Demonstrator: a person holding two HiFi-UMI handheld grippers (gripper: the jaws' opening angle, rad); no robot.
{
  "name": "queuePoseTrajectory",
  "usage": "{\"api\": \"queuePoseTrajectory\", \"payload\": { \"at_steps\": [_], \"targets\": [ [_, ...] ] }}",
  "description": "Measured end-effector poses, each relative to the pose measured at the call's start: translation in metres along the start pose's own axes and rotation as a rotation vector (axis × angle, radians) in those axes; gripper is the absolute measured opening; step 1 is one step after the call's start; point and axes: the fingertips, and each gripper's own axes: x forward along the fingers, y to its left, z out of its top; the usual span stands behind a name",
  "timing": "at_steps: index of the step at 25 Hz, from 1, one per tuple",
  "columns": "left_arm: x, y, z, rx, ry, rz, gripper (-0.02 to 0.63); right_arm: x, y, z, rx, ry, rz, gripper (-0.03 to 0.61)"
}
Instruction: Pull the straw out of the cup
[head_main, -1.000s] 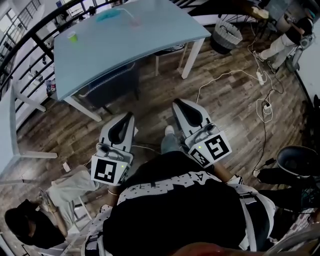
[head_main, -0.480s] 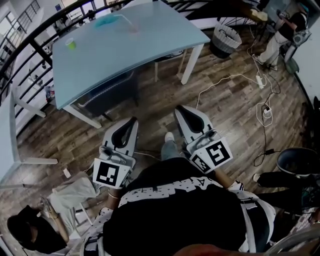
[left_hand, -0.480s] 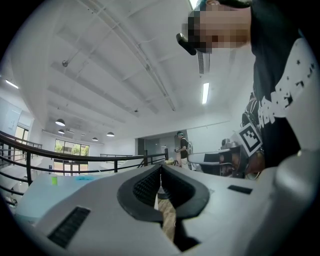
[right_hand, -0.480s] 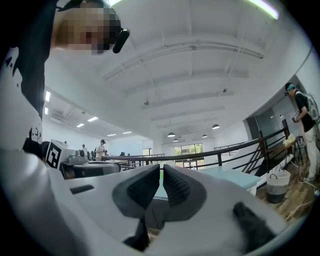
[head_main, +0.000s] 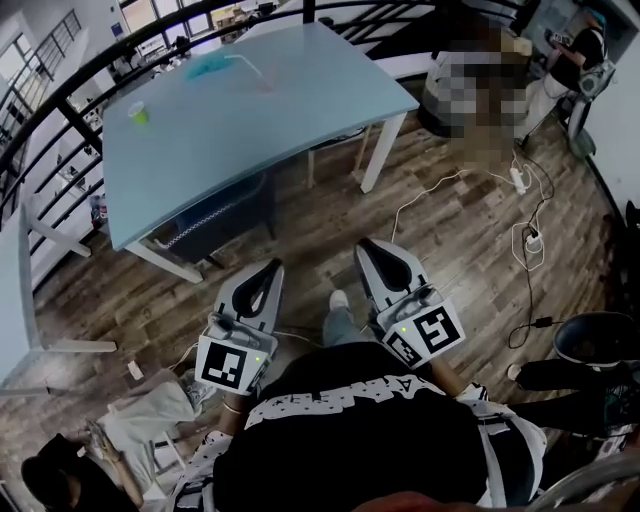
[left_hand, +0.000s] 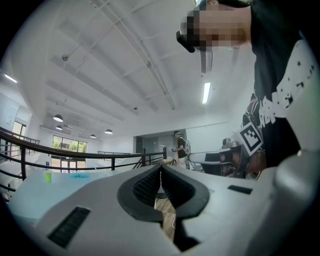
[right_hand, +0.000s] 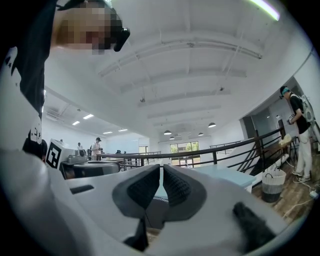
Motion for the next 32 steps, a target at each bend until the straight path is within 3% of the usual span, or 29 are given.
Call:
{"api": "queuePoseTrajectory", "payload": {
  "at_steps": [14, 32],
  "targets": [
    [0.047, 0.026, -0.011, -0.002, 0.007, -0.029, 0.015, 0.034, -0.035, -0.009, 0.017, 0.014, -0.027, 0.035],
    [0.104, 0.066, -0.011, 0.036, 0.044, 0.014, 0.015, 0.090, -0.086, -0.006, 0.039, 0.002, 0.008, 0.035]
  ]
}}
